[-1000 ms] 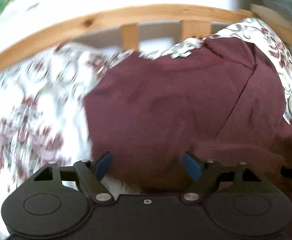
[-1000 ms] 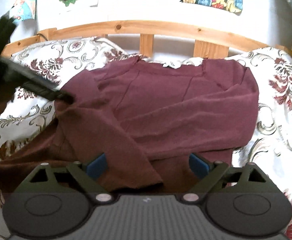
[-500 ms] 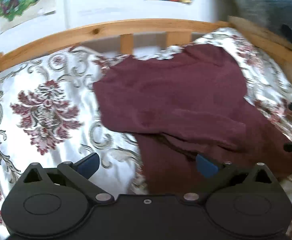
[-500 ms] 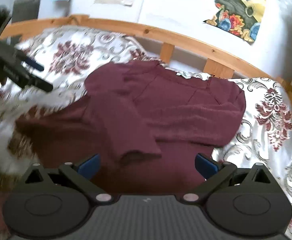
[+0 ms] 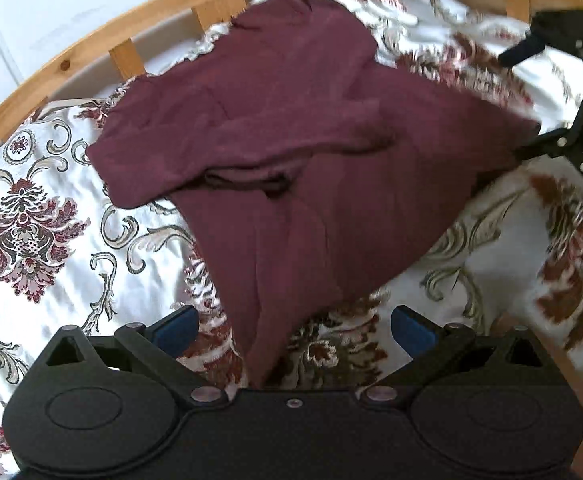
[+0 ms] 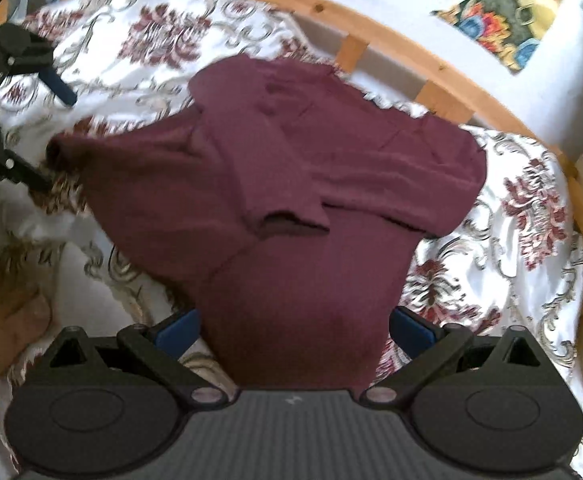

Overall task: Fold small clothes
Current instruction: 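Move both grippers back over the folded top toward the hem, then grasp the hem of the maroon top with the left gripper while the right gripper grasps it too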

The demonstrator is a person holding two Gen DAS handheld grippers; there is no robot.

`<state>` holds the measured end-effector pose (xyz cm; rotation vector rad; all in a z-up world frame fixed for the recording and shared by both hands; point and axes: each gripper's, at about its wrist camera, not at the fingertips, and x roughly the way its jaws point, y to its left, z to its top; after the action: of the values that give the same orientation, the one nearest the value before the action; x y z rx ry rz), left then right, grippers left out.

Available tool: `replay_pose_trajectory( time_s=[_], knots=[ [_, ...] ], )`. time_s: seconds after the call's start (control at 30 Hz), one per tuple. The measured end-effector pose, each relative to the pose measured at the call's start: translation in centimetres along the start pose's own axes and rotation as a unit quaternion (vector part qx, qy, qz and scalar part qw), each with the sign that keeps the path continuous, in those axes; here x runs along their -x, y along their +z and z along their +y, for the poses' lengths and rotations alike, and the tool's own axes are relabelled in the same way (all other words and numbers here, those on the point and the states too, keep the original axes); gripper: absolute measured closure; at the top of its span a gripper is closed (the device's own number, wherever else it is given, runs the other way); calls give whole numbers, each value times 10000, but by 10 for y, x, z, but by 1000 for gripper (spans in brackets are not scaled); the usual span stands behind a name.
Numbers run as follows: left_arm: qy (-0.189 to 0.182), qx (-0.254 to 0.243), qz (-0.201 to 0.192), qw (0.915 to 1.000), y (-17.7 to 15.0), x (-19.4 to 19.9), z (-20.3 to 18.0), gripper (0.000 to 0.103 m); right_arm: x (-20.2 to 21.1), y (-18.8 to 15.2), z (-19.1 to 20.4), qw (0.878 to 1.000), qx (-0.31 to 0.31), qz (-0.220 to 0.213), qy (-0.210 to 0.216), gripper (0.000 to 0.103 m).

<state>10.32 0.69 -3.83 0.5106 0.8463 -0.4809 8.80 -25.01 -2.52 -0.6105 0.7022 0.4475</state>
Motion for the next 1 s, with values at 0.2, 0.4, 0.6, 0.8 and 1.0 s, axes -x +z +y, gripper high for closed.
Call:
replay_pose_trajectory(
  time_s=[0.2, 0.4, 0.6, 0.8, 1.0],
  knots=[
    [218, -131, 297, 9992, 0, -12, -8, 1, -16, -4, 18, 9986, 437, 254, 169, 0],
    [316, -127, 494, 9982, -1, -23, -11, 1, -31, -6, 28, 9962, 725, 378, 282, 0],
    [560, -310, 539, 9965, 4, -30, -17, 1, -34, -8, 21, 9967, 566, 410, 408, 0],
    [918, -162, 461, 9946, 9, -32, -15, 1, -33, -8, 22, 9968, 554, 406, 403, 0],
    [1168, -10, 311, 9927, 9, -29, -6, 4, -34, -8, 23, 9967, 606, 363, 400, 0]
  ],
)
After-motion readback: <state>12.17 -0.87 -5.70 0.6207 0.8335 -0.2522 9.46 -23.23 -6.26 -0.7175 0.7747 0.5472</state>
